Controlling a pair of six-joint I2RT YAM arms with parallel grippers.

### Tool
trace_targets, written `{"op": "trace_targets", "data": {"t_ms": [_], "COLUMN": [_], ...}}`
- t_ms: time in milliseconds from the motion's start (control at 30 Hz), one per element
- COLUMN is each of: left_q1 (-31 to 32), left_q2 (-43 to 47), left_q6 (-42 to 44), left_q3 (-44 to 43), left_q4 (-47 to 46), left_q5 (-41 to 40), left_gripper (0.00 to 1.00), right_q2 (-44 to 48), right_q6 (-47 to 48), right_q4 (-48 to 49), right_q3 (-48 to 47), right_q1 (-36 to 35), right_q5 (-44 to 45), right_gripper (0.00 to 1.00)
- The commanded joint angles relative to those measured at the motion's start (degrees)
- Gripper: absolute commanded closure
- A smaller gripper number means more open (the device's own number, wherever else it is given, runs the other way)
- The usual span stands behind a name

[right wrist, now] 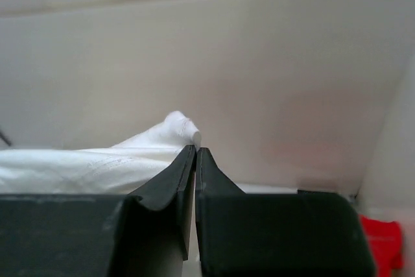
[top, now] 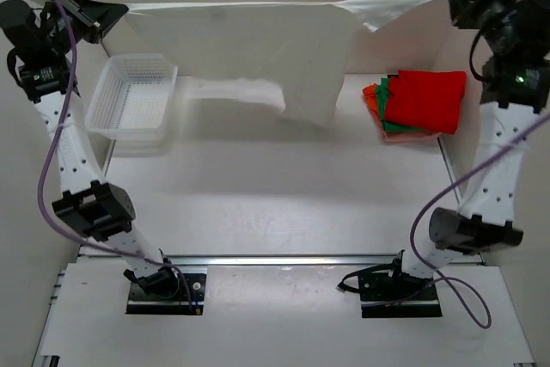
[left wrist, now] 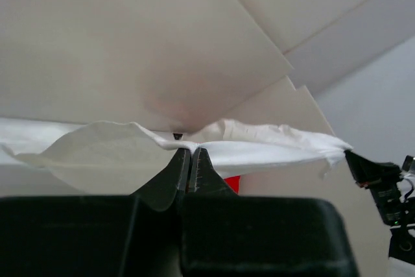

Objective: Fold and stack the t-shirts
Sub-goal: Flatten out the tshirt

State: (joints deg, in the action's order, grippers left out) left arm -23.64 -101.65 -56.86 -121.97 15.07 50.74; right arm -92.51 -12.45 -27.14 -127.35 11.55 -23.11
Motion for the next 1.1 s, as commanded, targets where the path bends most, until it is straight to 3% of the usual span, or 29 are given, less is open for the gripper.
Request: {"op": "trace_targets", "data": {"t_ms": [0,167,333,400,500,633,800,900,1000,1067], "left_q1": [-1.0,-0.1,-1.2,0.2,6.2,6.8,10.9,10.7,13.0,13.1], "left_q2": [9.3,16.8,27.1,33.2,42.5,53.5,60.1,58.9,51.5,38.4], "left_q6": [-3.3,-1.8,4.3,10.1,20.8,22.9,26.1,24.4,23.5,24.7], "left_q3": [4.3,16.7,39.2,45.7,56.7,70.5,73.3,71.0,68.6,62.9], "left_q4": [-7.2,-9.0,-9.8,-3.3,5.8,8.7,16.3,15.3,13.8,14.5], "left_q5": [1.3,1.1,1.8,0.9,-7.9,-11.1,-20.7,-18.5,-18.6,-18.1], "left_gripper": [1.00,1.00,1.00,1.00,1.00,1.00,1.00,1.00,1.00,1.00], "right_q2": [8.9,13.9,25.4,29.7,36.1,44.6,51.0,51.0,44.3,29.6], "right_q6": [-2.3,-0.6,0.0,0.6,1.7,2.4,2.3,2.6,1.6,0.2], "right_q4": [8.9,8.4,9.4,9.0,5.2,1.6,-3.4,-2.6,2.4,4.8], "right_q3": [2.0,15.6,34.7,41.1,49.8,56.9,64.8,63.3,60.4,56.6], "right_q1": [4.4,2.7,1.4,0.6,0.0,-3.4,-7.2,-8.9,-7.5,-7.2], "right_q5": [-0.3,1.1,5.9,8.1,11.1,13.0,15.8,11.4,5.7,4.0], "right_gripper": [1.00,1.00,1.00,1.00,1.00,1.00,1.00,1.00,0.99,0.99]}}
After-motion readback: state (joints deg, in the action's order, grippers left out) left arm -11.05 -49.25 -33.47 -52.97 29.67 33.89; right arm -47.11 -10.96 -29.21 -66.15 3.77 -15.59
